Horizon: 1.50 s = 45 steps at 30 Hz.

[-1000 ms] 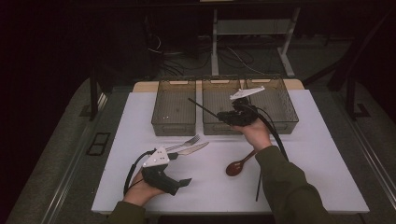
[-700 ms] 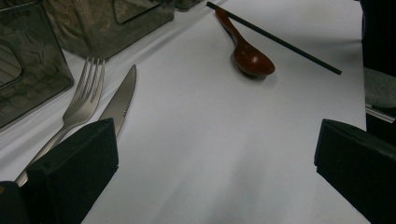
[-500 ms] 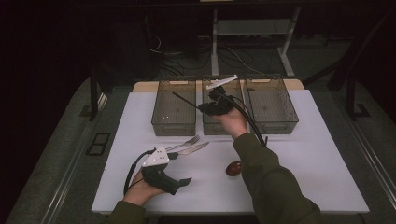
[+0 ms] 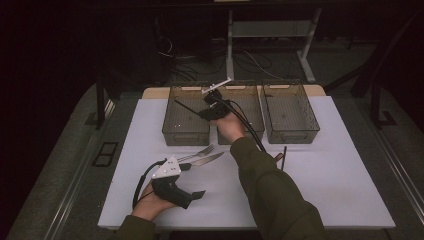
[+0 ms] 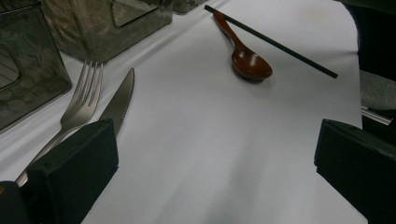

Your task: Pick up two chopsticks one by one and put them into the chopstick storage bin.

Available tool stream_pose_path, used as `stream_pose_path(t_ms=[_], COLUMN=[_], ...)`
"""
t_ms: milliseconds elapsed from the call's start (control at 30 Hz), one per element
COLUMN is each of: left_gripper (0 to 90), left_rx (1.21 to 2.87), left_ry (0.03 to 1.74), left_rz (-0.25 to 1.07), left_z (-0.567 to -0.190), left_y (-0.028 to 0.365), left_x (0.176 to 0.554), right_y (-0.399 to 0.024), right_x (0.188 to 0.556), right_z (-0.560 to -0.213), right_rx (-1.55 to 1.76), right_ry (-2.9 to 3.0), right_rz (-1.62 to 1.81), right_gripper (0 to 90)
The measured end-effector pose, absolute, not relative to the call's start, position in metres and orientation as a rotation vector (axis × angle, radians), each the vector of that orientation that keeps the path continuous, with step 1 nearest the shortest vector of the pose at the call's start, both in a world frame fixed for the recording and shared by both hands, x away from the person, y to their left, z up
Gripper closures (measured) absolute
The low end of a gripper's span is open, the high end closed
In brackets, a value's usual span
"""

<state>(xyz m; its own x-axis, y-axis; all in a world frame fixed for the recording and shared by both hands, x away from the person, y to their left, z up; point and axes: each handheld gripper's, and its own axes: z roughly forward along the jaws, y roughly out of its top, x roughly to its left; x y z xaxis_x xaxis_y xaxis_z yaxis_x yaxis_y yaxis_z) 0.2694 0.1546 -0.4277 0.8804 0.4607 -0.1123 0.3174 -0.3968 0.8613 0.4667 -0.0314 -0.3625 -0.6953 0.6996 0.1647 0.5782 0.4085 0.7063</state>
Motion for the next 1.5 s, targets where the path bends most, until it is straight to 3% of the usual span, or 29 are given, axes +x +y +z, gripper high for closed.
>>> stream_pose_path(t_ms=[600, 867, 1067, 1300, 1500], left_gripper=[0.0, 0.0, 0.0, 0.0, 0.0], left_rx=[2.015, 2.016, 2.021, 2.022, 2.020], left_ry=[0.559, 0.559, 0.551, 0.559, 0.561], left_rz=[0.170, 0.170, 0.175, 0.172, 0.174], left_z=[-0.427, -0.427, -0.427, -0.428, -0.428], left_y=[0.154, 0.154, 0.155, 0.155, 0.154], left_x=[0.269, 0.269, 0.270, 0.269, 0.269], right_y=[-0.003, -0.005, -0.012, -0.027, -0.051], right_x=[0.481, 0.479, 0.475, 0.462, 0.449], right_z=[-0.380, -0.376, -0.365, -0.354, -0.348], right_rx=[1.180, 1.160, 1.150, 1.109, 1.109], right_ry=[2.505, 2.516, 2.515, 2.536, 2.524], right_rz=[1.122, 1.136, 1.186, 1.224, 1.258], right_gripper=[85.3, 78.0, 69.1, 49.9, 41.2])
